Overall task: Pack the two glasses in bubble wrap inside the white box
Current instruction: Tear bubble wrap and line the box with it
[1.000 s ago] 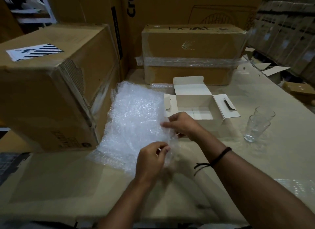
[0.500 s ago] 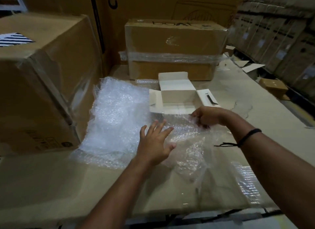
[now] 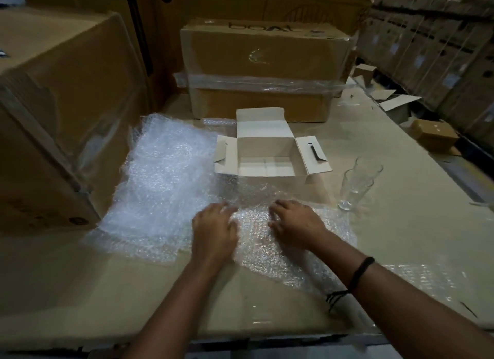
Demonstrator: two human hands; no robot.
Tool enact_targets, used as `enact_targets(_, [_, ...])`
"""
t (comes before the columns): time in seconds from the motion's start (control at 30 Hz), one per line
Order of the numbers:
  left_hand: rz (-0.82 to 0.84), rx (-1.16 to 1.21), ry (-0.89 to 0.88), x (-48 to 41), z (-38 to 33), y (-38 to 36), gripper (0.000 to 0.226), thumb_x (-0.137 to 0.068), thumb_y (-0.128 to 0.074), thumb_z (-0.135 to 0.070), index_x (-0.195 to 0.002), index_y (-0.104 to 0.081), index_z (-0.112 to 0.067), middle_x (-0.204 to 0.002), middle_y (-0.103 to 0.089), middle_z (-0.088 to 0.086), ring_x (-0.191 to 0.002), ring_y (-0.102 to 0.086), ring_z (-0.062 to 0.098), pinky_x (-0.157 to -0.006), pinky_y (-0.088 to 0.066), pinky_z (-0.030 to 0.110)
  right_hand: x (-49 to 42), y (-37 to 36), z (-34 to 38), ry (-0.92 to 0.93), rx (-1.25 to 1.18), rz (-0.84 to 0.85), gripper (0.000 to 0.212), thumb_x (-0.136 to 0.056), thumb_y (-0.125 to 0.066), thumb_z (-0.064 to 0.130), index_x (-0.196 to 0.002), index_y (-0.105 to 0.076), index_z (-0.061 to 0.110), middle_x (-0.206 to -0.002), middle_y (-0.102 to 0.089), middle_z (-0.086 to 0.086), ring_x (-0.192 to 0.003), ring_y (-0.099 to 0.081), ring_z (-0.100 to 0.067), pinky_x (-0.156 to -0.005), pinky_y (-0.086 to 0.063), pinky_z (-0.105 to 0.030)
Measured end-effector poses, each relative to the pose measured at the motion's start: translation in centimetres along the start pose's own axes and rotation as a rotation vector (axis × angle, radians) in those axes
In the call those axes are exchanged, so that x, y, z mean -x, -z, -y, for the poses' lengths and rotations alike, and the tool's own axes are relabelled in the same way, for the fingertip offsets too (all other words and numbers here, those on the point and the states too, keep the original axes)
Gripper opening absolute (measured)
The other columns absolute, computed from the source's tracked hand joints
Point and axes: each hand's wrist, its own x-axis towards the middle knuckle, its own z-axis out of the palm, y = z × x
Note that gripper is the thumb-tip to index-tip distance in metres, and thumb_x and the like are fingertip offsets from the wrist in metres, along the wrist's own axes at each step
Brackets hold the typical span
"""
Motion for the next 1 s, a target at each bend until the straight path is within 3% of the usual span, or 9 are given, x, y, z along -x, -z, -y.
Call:
enact_targets(0.1, [-0.291, -0.133, 0.347, 0.5, 2.5, 2.2, 0.037, -0.082, -0.072, -0.023, -0.118, -0.067, -0.022, -0.122, -0.060, 0.006, -0.113, -0.048, 0.033, -0.094, -0.030, 0.046, 0.1, -0.9, -0.4, -0.007, 0.031, -0.063, 0.048, -0.098, -0.042, 0.047, -0.140, -0.044, 0.024, -0.152, -0.039, -0.003, -0.136, -0.037, -0.025, -0.107, -0.034, -0.041])
enact_targets(0.27, [-0.134, -0.271, 0.755, 0.3, 6.2, 4.5, 0.048, -0.083, -0.067, -0.047, -0.122, -0.061, -0.020, -0.127, -0.048, 0.014, -0.117, -0.037, 0.037, -0.098, -0.025, 0.047, -0.3, -0.9, 0.1, 0.026, 0.021, -0.033, 0.046, -0.095, -0.046, 0.051, -0.134, -0.051, 0.028, -0.144, -0.046, 0.000, -0.128, -0.041, -0.025, -0.101, -0.038, -0.041])
enact_targets(0.43, [-0.357, -0.092, 0.566, 0.0, 4.7, 4.1, 0.004, -0.084, -0.070, -0.025, -0.088, -0.068, -0.024, -0.122, -0.057, 0.004, -0.119, -0.038, 0.033, -0.097, -0.025, 0.047, -1.4, 0.4, -0.5, 0.049, -0.034, 0.028, 0.037, -0.096, -0.051, 0.045, -0.128, -0.059, 0.029, -0.136, -0.056, 0.003, -0.117, -0.052, -0.022, -0.093, -0.045, -0.036])
enact_targets(0.53, [-0.522, 0.099, 0.179, 1.0, 2.6, 3.4, 0.006, -0.083, -0.068, -0.014, -0.085, -0.065, -0.019, -0.103, -0.066, 0.001, -0.102, -0.054, 0.029, -0.086, -0.034, 0.040, -1.3, 2.2, -0.1, -0.091, -0.538, -0.074, 0.034, -0.098, -0.051, 0.042, -0.115, -0.065, 0.017, -0.114, -0.068, -0.001, -0.097, -0.064, -0.018, -0.080, -0.050, -0.030])
enact_targets(0.63, [-0.443, 0.173, -0.185, 2.5, -0.5, 1.9, 0.008, -0.082, -0.064, -0.009, -0.084, -0.065, -0.017, -0.087, -0.068, -0.002, -0.086, -0.058, 0.020, -0.077, -0.037, 0.033, -1.3, 5.7, 0.3, -0.198, -1.035, -0.201, 0.060, -0.088, -0.046, 0.064, -0.114, -0.062, 0.012, -0.101, -0.070, -0.008, -0.081, -0.066, -0.019, -0.067, -0.051, -0.029])
enact_targets(0.73, [-0.288, 0.199, -0.411, 3.6, -3.2, -0.1, 0.010, -0.088, -0.056, -0.012, -0.084, -0.065, -0.016, -0.082, -0.066, -0.002, -0.079, -0.058, 0.019, -0.071, -0.045, 0.039, -1.4, 8.6, 0.9, -0.199, -1.156, -0.045, 0.085, -0.073, -0.057, 0.073, -0.135, -0.047, 0.017, -0.104, -0.068, -0.007, -0.080, -0.067, -0.019, -0.063, -0.053, -0.032])
enact_targets(0.83, [-0.170, 0.286, -0.544, 4.0, -5.1, -1.3, 0.012, -0.090, -0.062, -0.024, -0.091, -0.066, -0.013, -0.088, -0.068, 0.000, -0.080, -0.059, 0.017, -0.070, -0.050, 0.038, -1.5, 9.4, 1.2, -0.208, -1.033, -0.076, 0.074, -0.077, -0.081, 0.031, -0.139, -0.043, 0.020, -0.102, -0.069, -0.009, -0.081, -0.070, -0.020, -0.062, -0.057, -0.033])
enact_targets(0.9, [-0.155, 0.374, -0.553, 4.2, -5.6, -1.0, 0.037, -0.090, -0.063, -0.044, -0.100, -0.067, -0.009, -0.099, -0.069, 0.002, -0.092, -0.061, 0.017, -0.082, -0.050, 0.032, -1.1, 9.2, 0.2, -0.283, -0.999, -0.162, 0.063, -0.080, -0.075, 0.005, -0.135, -0.049, 0.019, -0.091, -0.071, -0.011, -0.073, -0.070, -0.020, -0.061, -0.058, -0.034])
enact_targets(1.0, [-0.239, 0.569, -0.404, 4.0, -5.6, 0.6, 0.061, -0.092, -0.042, -0.066, -0.102, -0.068, -0.011, -0.106, -0.065, -0.003, -0.103, -0.058, 0.012, -0.091, -0.044, 0.023, 0.7, 8.3, -3.1, -0.360, -0.943, -0.209, 0.050, -0.080, -0.073, 0.000, -0.124, -0.057, 0.016, -0.080, -0.071, -0.012, -0.063, -0.069, -0.022, -0.056, -0.057, -0.035])
